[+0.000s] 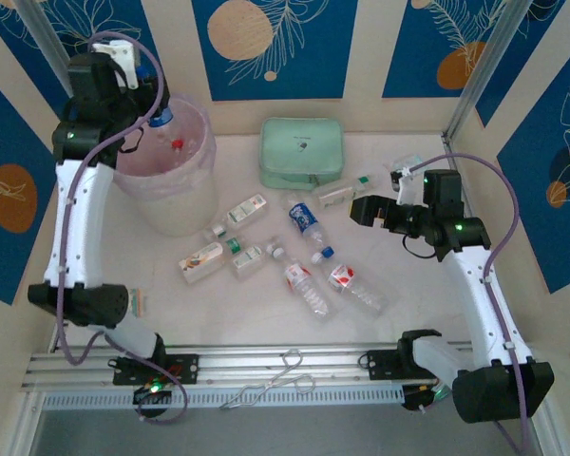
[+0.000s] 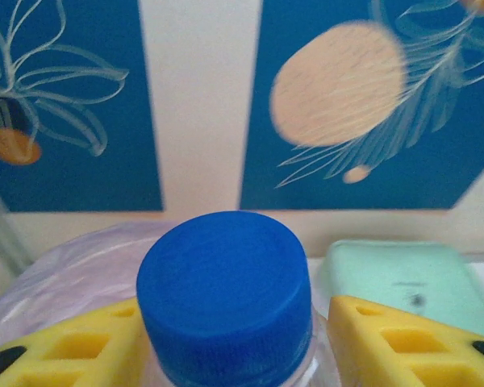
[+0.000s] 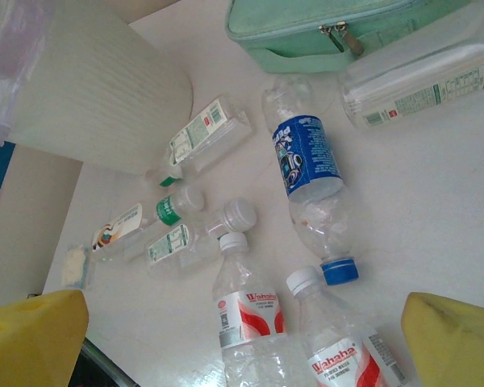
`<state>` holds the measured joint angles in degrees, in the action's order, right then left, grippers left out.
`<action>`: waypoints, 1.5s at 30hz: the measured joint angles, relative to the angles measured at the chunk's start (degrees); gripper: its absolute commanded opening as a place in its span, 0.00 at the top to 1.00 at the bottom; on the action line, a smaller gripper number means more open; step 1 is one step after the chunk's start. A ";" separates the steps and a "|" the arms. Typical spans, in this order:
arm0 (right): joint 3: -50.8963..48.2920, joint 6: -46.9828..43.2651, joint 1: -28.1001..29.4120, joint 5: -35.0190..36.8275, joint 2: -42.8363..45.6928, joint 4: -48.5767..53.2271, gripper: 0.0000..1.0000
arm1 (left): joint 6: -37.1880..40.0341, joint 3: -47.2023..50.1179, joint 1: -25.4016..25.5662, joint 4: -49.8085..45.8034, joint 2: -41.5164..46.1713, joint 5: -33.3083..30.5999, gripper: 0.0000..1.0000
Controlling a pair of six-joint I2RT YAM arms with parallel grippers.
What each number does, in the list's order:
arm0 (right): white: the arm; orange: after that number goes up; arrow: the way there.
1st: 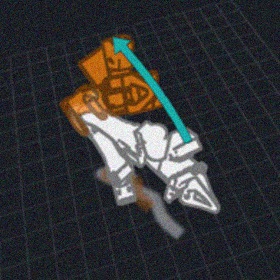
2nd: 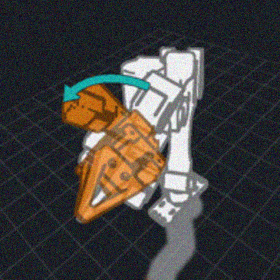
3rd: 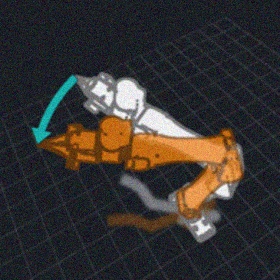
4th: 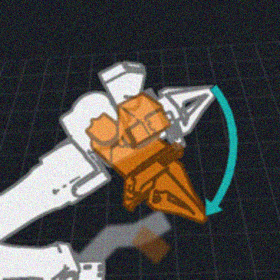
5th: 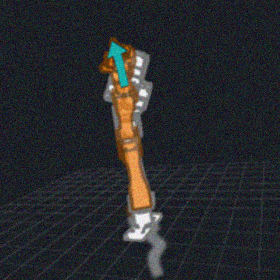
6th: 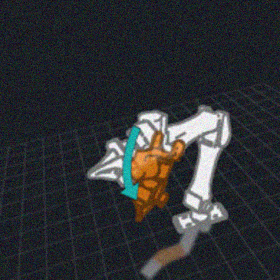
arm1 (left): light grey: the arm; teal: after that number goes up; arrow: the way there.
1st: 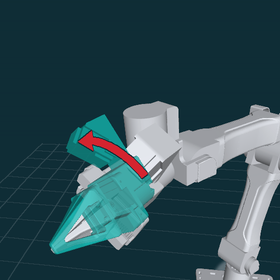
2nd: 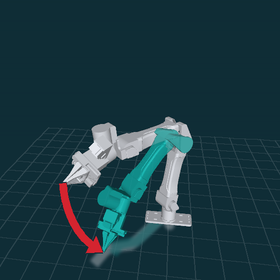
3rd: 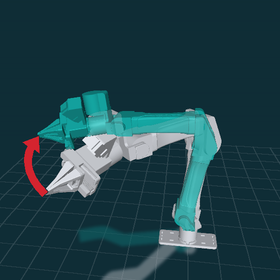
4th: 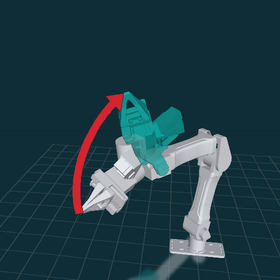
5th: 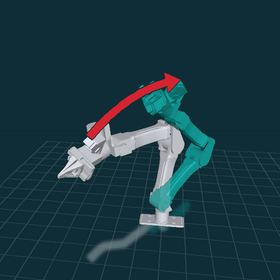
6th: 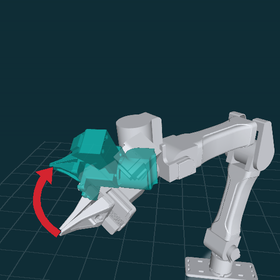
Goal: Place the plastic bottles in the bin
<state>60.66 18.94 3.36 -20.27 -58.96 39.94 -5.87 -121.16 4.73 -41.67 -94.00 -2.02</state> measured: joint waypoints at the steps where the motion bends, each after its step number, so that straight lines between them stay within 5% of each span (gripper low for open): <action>1: 0.00 0.15 -0.02 0.04 0.09 0.02 0.00 | 1.05 -0.48 -0.28 -1.11 -1.68 -1.01 1.00; 14: 0.00 1.05 -1.90 2.43 1.81 1.95 0.00 | 10.10 6.51 -1.73 -7.06 -16.11 -2.93 1.00; 25: -1.57 1.29 -3.87 5.53 2.16 1.88 0.01 | 8.94 21.05 -2.86 4.76 -17.64 -1.40 1.00; 28: -2.27 1.70 -4.52 6.78 2.16 1.90 0.01 | 7.41 23.89 -3.19 8.17 -17.84 -0.96 0.75; 30: -2.82 1.99 -5.01 7.50 2.16 2.03 0.01 | 6.73 24.41 -3.41 9.60 -17.77 -0.46 0.38; 33: -3.45 2.62 -5.75 8.46 2.19 2.05 0.01 | 5.57 24.92 -3.65 10.78 -17.77 -0.42 0.16; 38: -3.50 6.21 -6.49 11.52 2.16 2.08 0.01 | 6.25 24.92 -3.80 10.67 -17.33 -0.11 0.01; 45: -3.52 17.09 -6.60 20.26 0.13 5.31 0.01 | 6.36 24.90 -3.76 9.18 -13.33 0.52 0.00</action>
<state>57.14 36.03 -3.25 -0.01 -58.83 45.25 0.49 -96.27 0.97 -32.49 -107.33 -1.50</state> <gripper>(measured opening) 0.990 0.994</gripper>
